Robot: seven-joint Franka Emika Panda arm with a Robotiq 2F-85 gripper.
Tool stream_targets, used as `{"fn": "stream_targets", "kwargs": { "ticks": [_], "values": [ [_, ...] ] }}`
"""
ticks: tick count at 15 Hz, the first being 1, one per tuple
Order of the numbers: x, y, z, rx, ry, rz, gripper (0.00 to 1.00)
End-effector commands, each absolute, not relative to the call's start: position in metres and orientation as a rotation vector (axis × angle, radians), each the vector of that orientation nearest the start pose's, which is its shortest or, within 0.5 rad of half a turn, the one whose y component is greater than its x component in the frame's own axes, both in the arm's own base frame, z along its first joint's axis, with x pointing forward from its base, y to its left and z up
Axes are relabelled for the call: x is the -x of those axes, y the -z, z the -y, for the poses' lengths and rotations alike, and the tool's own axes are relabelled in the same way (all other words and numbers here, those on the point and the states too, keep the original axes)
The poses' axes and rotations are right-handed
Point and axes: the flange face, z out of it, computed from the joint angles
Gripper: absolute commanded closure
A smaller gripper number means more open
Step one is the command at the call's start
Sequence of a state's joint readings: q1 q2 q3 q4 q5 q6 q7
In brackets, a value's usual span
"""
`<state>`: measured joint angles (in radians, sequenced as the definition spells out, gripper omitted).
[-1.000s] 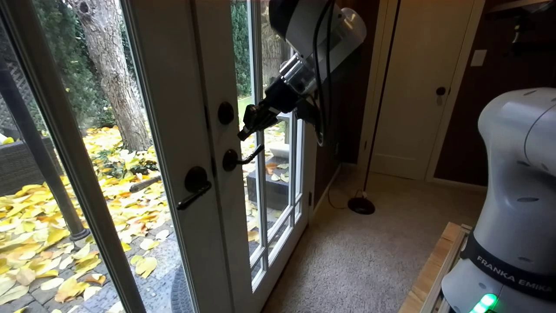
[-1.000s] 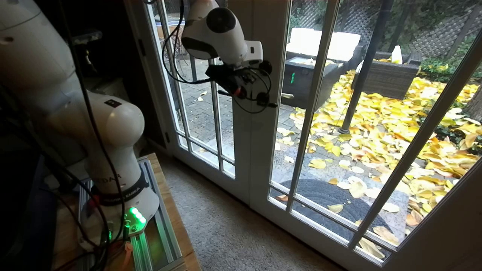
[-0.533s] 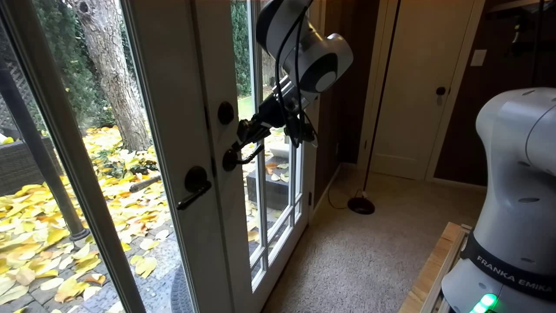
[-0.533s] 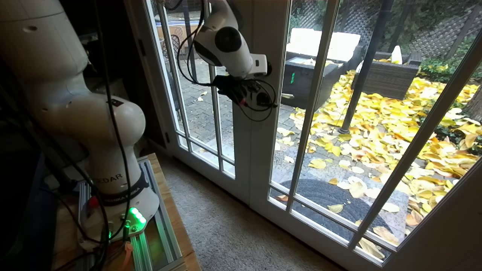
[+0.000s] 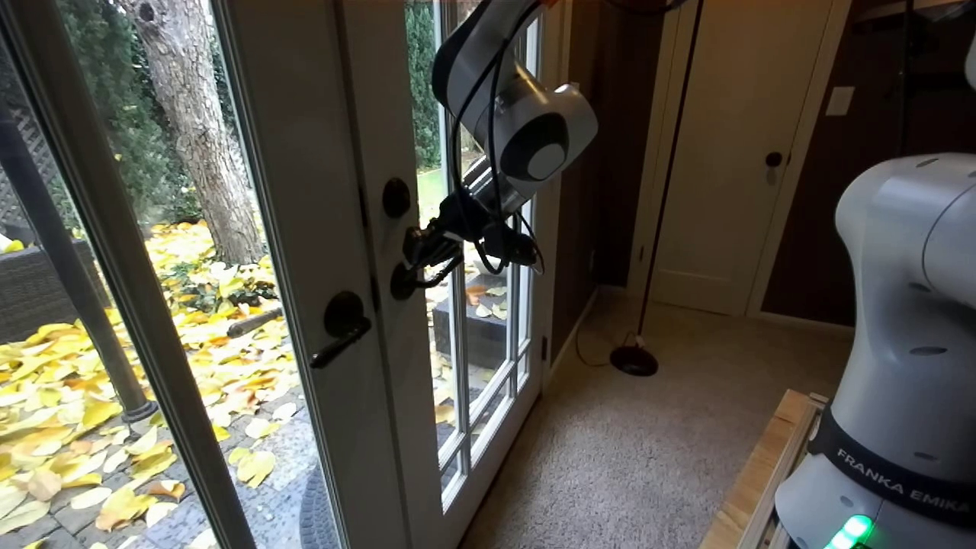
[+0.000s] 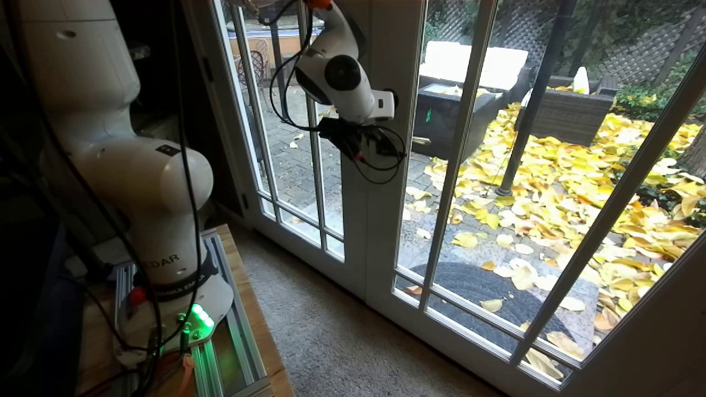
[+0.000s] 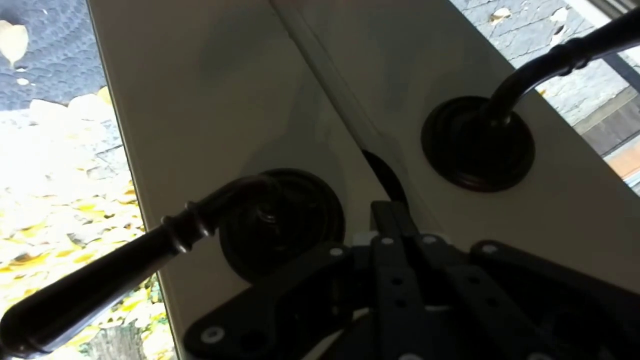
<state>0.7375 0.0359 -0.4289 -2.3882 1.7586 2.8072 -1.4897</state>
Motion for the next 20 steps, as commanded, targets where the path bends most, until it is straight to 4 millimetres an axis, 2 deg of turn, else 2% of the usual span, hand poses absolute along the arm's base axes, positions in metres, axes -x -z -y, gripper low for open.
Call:
{"fn": "stream_targets", "kwargs": {
  "ticks": [1, 5, 11, 13, 16, 20],
  "values": [
    [-0.48, -0.307, -0.107, 2.467, 0.865, 0.206, 1.0],
    [-0.492, -0.309, -0.118, 2.409, 0.932, 0.198, 1.0],
    [-0.499, -0.3, -0.115, 2.41, 1.006, 0.24, 1.0],
    [-0.501, -0.301, -0.116, 2.397, 1.038, 0.276, 1.0],
    [-0.513, -0.305, -0.119, 2.336, 1.18, 0.382, 1.0],
    [-0.52, -0.293, -0.131, 2.271, 1.324, 0.524, 1.0]
  ]
}}
